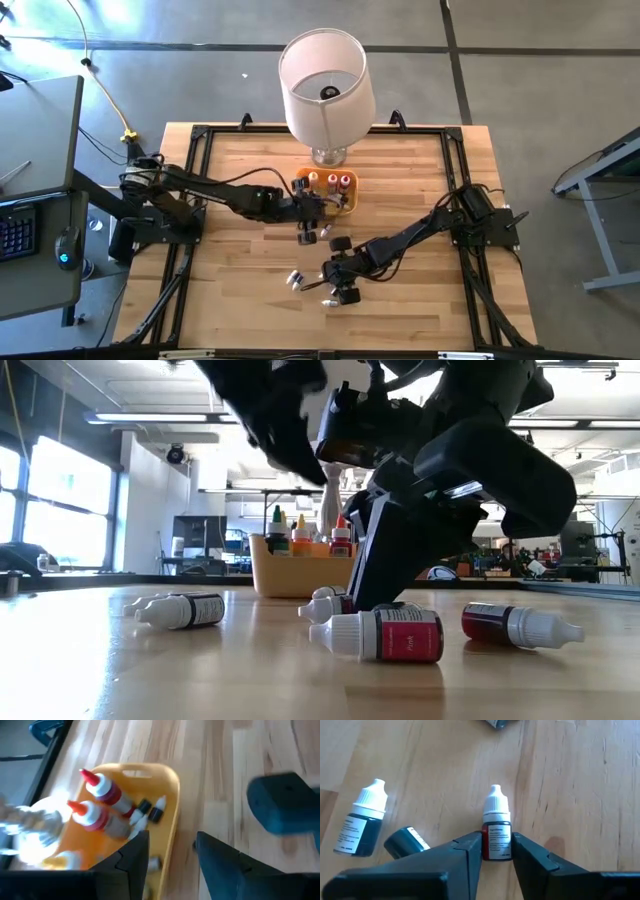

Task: Pick & Place food coloring
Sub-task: Put the red food coloring bottle into the yellow bin, then put the blue food coloring bottle into the yellow bin

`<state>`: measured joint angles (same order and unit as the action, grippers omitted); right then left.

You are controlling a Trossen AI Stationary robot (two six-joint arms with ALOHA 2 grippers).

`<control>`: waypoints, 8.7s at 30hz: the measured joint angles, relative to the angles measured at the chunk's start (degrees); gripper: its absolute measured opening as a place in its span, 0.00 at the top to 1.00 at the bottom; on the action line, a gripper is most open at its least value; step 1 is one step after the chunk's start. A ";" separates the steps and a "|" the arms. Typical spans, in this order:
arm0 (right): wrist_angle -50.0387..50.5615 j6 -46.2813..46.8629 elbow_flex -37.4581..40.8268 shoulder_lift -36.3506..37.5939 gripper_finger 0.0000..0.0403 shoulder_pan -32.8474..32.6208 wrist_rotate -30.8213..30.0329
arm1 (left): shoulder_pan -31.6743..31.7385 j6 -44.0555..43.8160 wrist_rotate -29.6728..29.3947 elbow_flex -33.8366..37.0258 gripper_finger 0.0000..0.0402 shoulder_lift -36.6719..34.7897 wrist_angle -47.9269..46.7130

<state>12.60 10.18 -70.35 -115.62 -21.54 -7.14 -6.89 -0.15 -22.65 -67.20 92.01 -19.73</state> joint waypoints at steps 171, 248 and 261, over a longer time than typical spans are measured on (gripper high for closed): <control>-27.93 -9.19 19.41 11.33 0.61 -1.68 9.25 | -22.30 -41.13 -14.56 -47.06 0.70 10.26 -70.18; -8.25 -4.44 19.44 21.54 0.70 20.38 -19.12 | -28.21 -57.22 -18.16 -10.35 0.63 13.51 -30.53; -11.07 -6.13 19.41 21.52 0.64 20.30 -16.32 | -26.10 -50.57 -1.05 -10.50 0.52 20.29 -20.78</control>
<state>1.53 4.05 -50.94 -94.11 -1.23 -23.46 -32.99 -50.72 -23.70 -77.70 112.30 -40.51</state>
